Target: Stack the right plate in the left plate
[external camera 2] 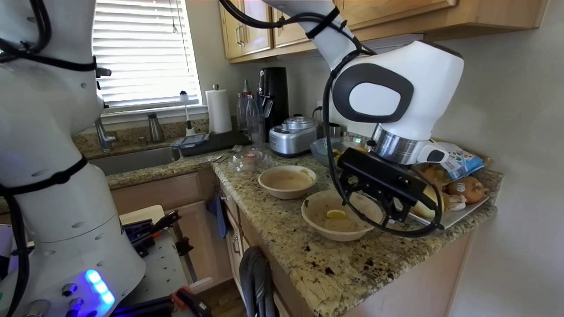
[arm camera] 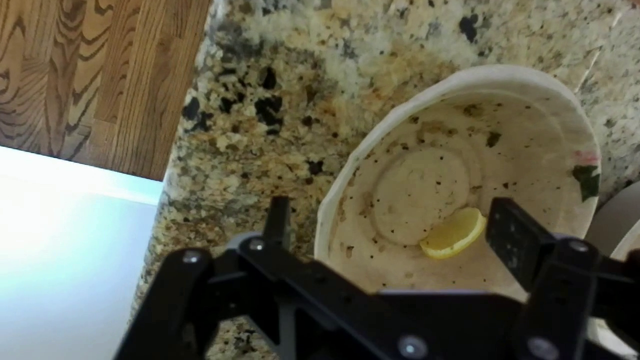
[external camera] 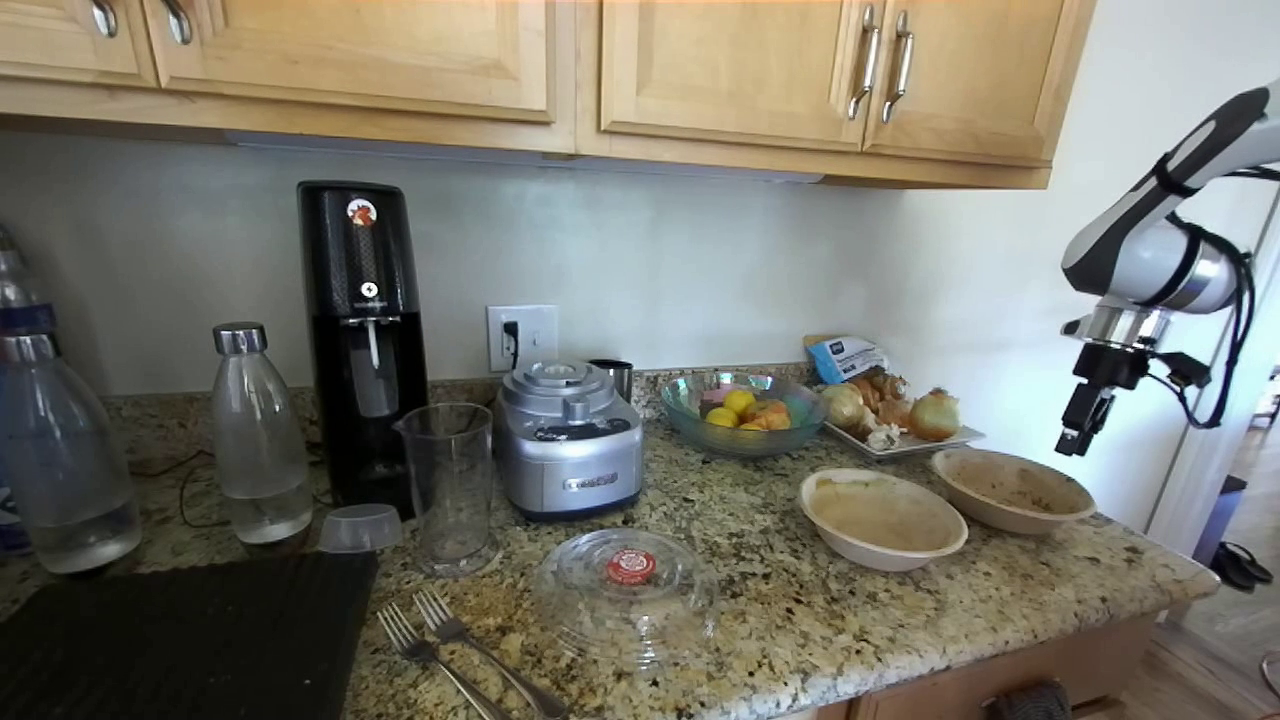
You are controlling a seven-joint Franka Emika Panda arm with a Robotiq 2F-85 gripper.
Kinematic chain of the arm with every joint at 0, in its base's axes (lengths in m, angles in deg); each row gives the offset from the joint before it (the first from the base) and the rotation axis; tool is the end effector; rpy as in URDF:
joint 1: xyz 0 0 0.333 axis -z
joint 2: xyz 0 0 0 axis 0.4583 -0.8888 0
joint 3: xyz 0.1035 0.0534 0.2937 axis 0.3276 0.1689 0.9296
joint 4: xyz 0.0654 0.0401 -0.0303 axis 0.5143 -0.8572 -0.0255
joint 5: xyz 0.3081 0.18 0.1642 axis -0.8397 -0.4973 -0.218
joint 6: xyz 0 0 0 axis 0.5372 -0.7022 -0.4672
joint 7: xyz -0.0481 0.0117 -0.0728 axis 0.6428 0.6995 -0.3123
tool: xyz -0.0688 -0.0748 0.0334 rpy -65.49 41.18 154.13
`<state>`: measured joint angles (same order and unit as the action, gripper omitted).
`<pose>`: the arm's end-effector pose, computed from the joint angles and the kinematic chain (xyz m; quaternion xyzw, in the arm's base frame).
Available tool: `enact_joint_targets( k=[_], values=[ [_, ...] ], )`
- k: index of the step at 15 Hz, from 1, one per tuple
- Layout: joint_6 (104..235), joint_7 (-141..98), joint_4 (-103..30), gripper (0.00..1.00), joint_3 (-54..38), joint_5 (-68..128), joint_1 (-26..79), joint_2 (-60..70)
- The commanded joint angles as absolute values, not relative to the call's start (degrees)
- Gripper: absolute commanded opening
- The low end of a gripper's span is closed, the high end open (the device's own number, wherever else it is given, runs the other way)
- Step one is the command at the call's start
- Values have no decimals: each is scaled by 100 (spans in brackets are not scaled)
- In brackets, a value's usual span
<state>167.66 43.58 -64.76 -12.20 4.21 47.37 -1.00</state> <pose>0.4985 -0.2606 0.2163 -0.9821 -0.1309 -0.0134 0.1347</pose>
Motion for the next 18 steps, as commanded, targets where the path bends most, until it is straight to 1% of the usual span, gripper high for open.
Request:
enact_joint_targets(
  k=[1,3,4,5,6,9,11,12,14,15,17,18],
  values=[
    [16847,4522,-6121,100,-996,112,5047,-459],
    [16845,4496,-5960,100,-946,92,5104,-626],
    [16841,4487,-5885,98,-919,103,5130,-701],
    [16848,4469,-5827,84,-900,123,5148,-767],
    [16835,4478,-5766,75,-871,133,5176,-828],
    [16819,4464,-5621,55,-818,155,5233,-968],
    [16810,4462,-5544,50,-785,161,5271,-1037],
    [16800,4465,-5512,46,-771,159,5292,-1063],
    [16782,4458,-5450,43,-751,158,5329,-1119],
    [16769,4460,-5429,47,-738,154,5353,-1138],
    [16739,4470,-5415,43,-718,155,5387,-1149],
    [16729,4477,-5415,36,-709,156,5402,-1153]
  ],
)
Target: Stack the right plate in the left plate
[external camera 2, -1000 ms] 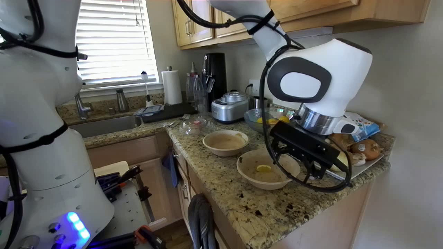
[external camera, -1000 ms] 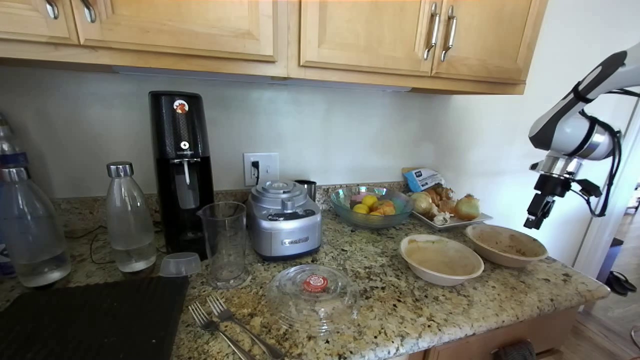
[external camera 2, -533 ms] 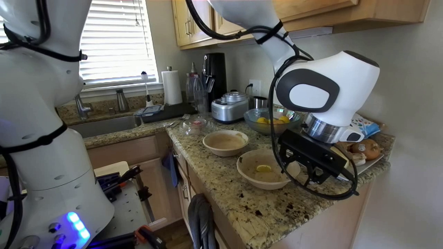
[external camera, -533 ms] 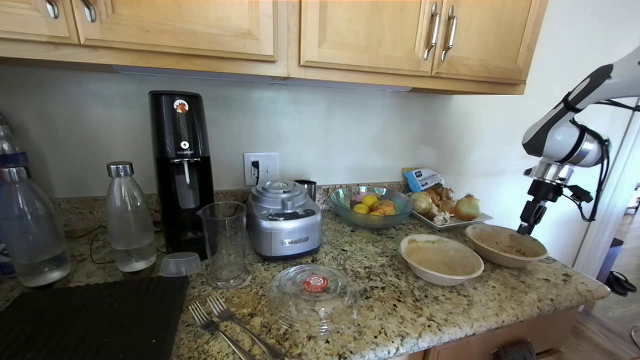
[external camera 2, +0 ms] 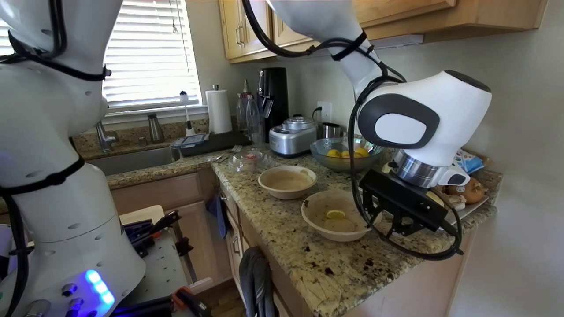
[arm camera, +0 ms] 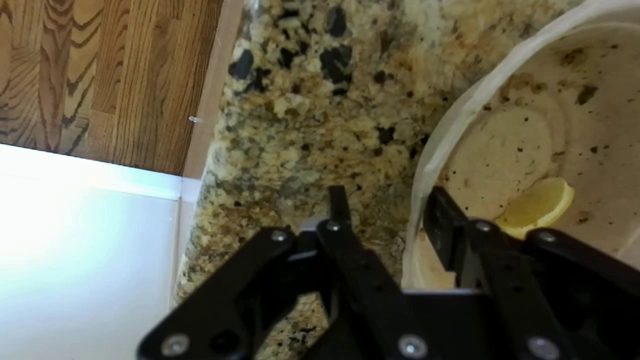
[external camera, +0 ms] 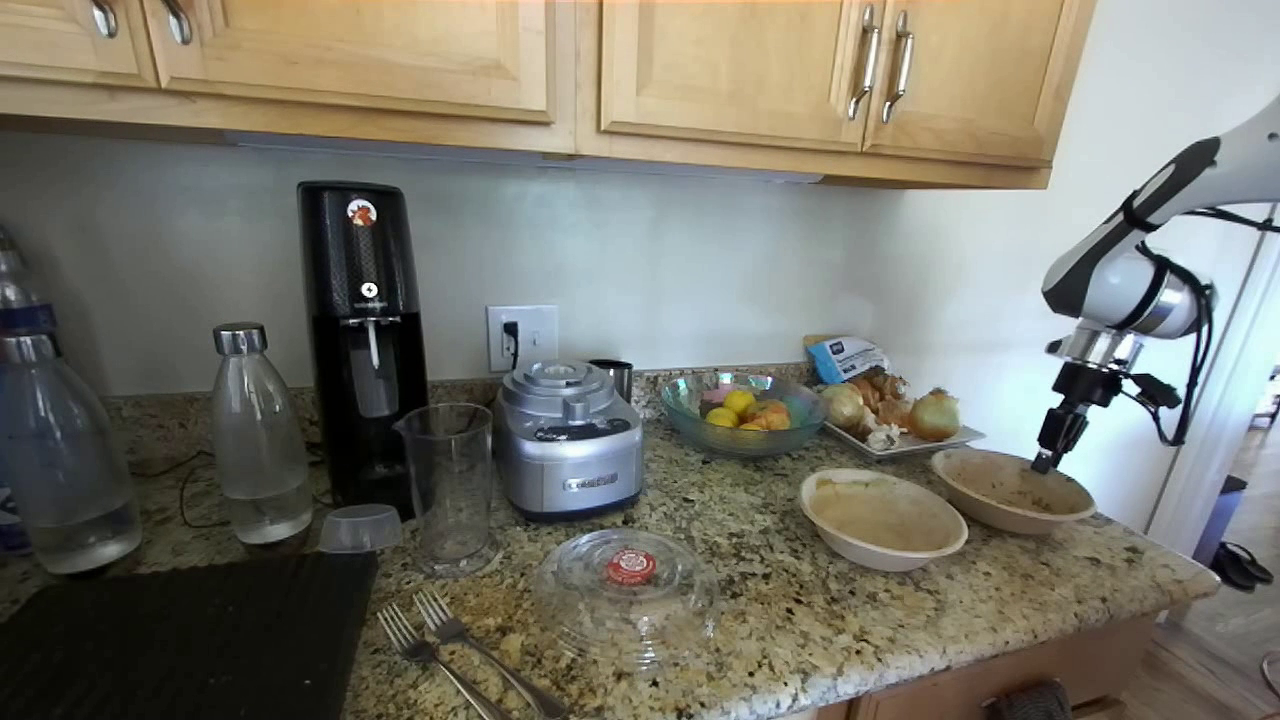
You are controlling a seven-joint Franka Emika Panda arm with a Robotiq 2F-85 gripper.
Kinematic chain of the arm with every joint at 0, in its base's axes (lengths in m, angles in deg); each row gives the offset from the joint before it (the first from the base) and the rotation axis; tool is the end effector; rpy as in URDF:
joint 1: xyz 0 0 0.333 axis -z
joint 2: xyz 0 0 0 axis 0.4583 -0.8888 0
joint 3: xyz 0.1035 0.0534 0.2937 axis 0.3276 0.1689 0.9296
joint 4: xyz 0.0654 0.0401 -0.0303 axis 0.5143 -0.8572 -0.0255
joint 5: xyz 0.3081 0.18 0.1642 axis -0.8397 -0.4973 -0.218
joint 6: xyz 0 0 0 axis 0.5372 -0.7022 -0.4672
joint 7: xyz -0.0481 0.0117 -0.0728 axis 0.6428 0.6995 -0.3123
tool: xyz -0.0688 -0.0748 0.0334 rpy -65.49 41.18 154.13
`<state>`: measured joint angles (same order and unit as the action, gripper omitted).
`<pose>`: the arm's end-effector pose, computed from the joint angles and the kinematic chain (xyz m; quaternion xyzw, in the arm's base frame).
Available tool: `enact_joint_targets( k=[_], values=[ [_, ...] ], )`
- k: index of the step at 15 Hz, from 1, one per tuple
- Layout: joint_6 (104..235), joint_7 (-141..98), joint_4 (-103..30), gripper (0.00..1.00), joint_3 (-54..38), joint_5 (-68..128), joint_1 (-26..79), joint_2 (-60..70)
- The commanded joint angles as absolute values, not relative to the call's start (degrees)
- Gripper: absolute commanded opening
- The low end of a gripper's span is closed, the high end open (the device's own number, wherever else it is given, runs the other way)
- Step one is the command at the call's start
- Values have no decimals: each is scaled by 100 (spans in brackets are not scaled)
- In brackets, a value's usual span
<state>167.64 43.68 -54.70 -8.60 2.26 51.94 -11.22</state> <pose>0.5314 -0.2879 0.1751 -0.9823 -0.1115 -0.0240 0.1483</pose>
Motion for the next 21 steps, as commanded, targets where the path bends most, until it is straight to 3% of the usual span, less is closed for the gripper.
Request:
enact_joint_targets(
  k=[1,3,7,8,13,21],
  values=[
    [16716,4482,-5415,18,-697,154,5419,-1157],
    [16702,4510,-5435,8,-673,148,5445,-1146],
    [16654,4575,-5535,2,-630,149,5489,-1031],
    [16639,4591,-5568,5,-622,141,5495,-985],
    [16070,4368,-5671,6,-718,234,5432,-672],
    [13543,4363,-5087,6,-1020,195,5520,-622]
  ],
)
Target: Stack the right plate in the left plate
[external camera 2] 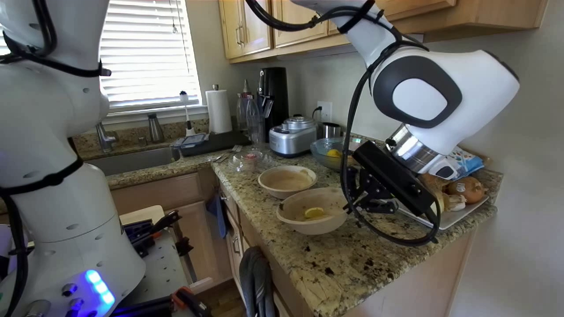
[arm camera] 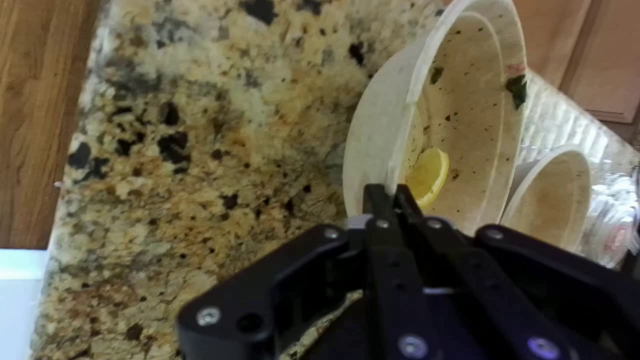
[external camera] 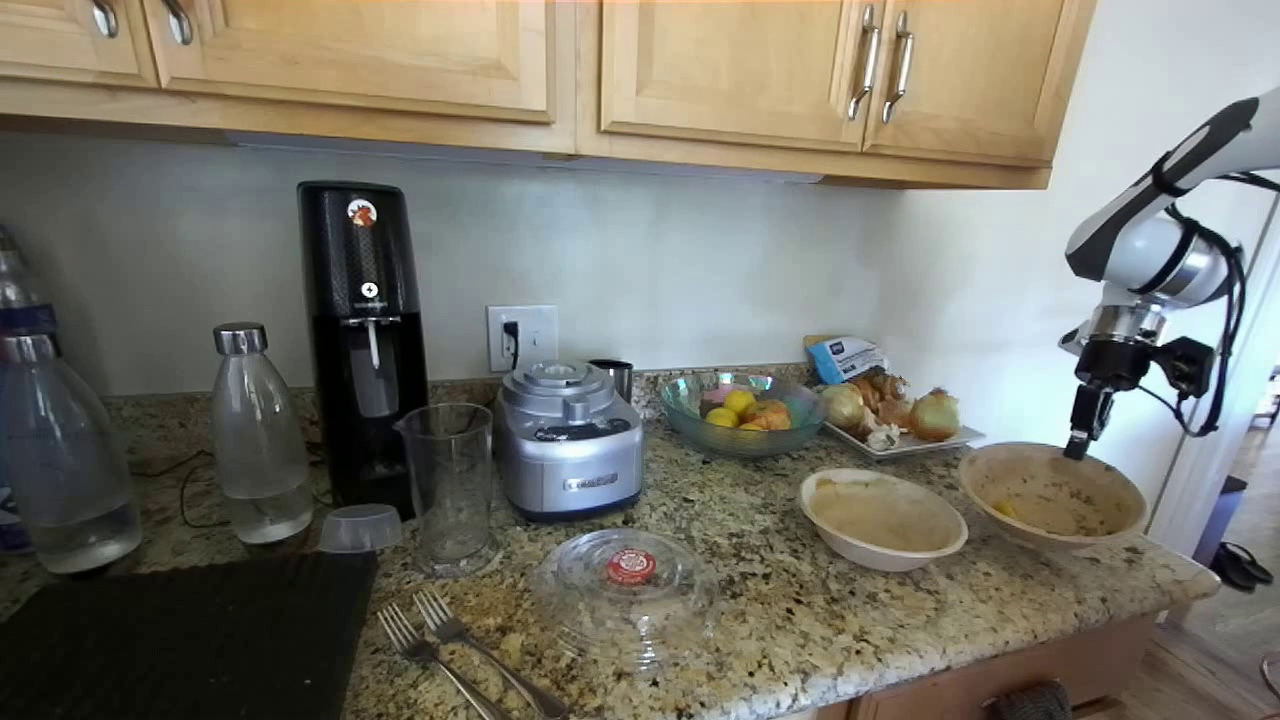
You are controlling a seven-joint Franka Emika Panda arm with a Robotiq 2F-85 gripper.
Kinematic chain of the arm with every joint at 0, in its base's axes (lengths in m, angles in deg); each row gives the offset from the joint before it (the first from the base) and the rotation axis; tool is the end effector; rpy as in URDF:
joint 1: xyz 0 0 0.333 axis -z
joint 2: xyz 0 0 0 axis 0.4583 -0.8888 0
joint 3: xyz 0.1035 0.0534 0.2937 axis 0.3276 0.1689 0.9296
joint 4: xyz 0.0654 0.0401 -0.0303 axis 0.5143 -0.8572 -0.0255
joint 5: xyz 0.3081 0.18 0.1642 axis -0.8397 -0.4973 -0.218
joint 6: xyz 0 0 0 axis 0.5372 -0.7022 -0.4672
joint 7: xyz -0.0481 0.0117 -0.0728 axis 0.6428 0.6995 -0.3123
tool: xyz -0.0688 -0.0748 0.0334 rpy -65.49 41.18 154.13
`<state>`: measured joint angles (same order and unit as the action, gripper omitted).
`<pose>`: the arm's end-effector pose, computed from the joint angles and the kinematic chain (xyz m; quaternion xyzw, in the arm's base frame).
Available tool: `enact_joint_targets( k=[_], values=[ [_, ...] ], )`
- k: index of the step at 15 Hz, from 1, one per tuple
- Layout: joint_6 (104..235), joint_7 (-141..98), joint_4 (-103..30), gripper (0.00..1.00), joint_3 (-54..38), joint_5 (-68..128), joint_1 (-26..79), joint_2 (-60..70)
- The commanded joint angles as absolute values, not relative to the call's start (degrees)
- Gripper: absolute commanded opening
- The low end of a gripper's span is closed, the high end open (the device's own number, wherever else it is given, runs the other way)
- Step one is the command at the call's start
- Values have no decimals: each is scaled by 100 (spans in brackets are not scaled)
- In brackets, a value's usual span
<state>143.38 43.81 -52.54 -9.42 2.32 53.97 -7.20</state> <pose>0.5055 -0.2795 0.2127 -0.9504 -0.1202 0.0519 0.2822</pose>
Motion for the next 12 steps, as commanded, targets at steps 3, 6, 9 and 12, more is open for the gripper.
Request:
enact_joint_targets(
  k=[3,6,9,12],
  values=[
    [12911,4348,-4859,6,-1122,97,5553,-615],
    [12368,4222,-4698,6,-1174,-105,5566,-588],
    [12407,3909,-4908,6,-1207,-749,5522,-372],
    [12875,3597,-5291,6,-1250,-1412,5339,-82]
  ],
)
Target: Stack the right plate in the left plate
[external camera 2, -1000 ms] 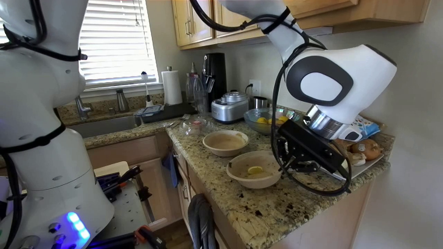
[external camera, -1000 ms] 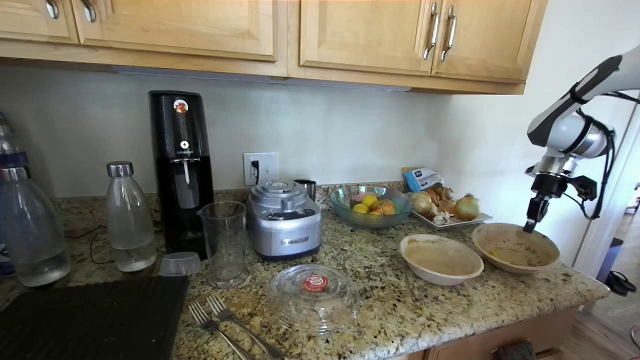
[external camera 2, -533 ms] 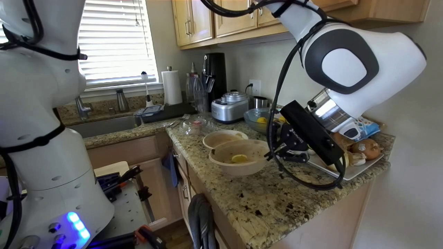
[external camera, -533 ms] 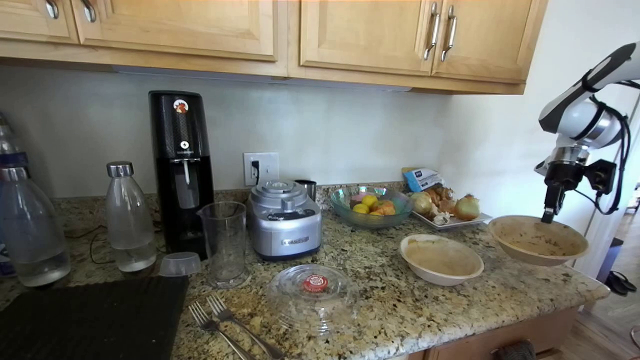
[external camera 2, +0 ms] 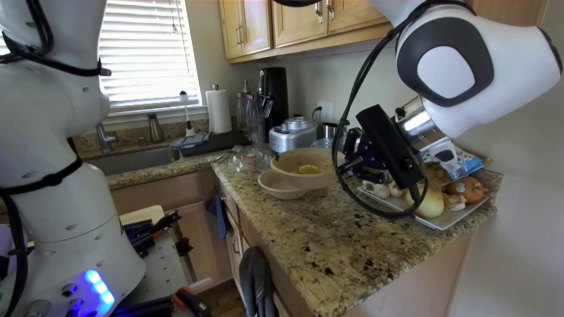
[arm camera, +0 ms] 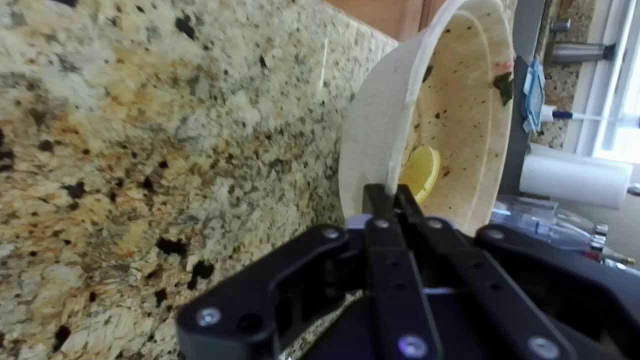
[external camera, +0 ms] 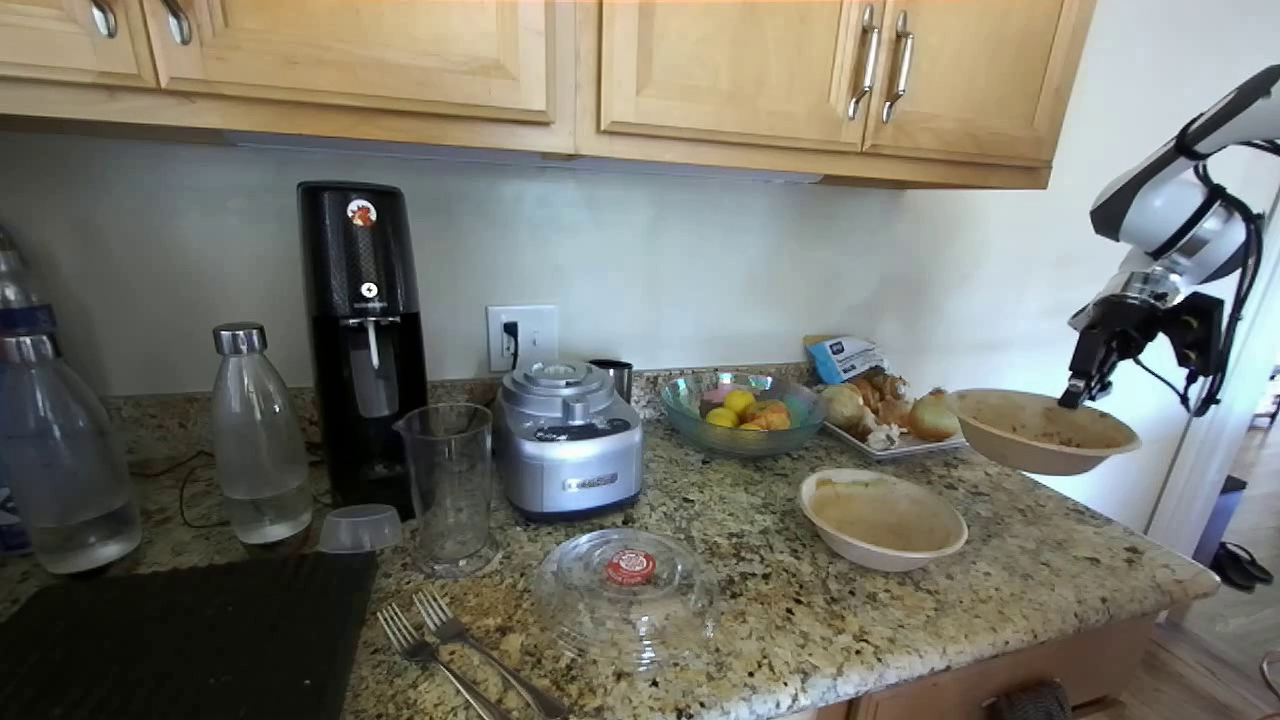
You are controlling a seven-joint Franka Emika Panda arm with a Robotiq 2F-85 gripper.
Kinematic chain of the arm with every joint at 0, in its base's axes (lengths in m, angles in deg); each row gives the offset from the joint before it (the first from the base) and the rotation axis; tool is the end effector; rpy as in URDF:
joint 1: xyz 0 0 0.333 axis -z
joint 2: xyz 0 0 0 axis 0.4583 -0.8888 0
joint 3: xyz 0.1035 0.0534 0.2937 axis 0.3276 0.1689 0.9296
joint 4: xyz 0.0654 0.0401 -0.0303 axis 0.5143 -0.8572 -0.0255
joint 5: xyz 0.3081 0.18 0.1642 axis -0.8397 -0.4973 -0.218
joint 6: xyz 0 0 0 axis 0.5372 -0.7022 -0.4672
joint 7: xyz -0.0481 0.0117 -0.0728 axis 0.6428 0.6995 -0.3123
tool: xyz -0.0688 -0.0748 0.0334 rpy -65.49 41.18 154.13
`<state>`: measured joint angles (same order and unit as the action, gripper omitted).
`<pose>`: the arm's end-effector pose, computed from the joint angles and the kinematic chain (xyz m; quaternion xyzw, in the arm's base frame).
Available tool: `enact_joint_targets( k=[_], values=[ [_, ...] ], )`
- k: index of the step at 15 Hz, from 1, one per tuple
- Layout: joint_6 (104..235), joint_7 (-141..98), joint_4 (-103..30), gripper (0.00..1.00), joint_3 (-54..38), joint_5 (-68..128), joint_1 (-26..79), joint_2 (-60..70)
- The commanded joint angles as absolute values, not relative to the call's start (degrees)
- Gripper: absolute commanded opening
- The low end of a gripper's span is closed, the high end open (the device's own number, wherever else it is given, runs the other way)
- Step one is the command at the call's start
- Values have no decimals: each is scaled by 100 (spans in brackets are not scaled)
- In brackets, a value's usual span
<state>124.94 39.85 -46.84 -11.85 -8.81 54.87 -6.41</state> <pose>0.5081 -0.2792 0.2605 -0.9072 -0.0566 0.0422 0.4147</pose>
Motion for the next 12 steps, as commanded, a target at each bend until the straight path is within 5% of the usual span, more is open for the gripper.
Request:
enact_joint_targets(
  k=[1,12],
  values=[
    [13018,3546,-5424,6,-1267,-1553,5256,27],
    [15037,3293,-7119,6,-1101,-1852,4143,867]
  ],
)
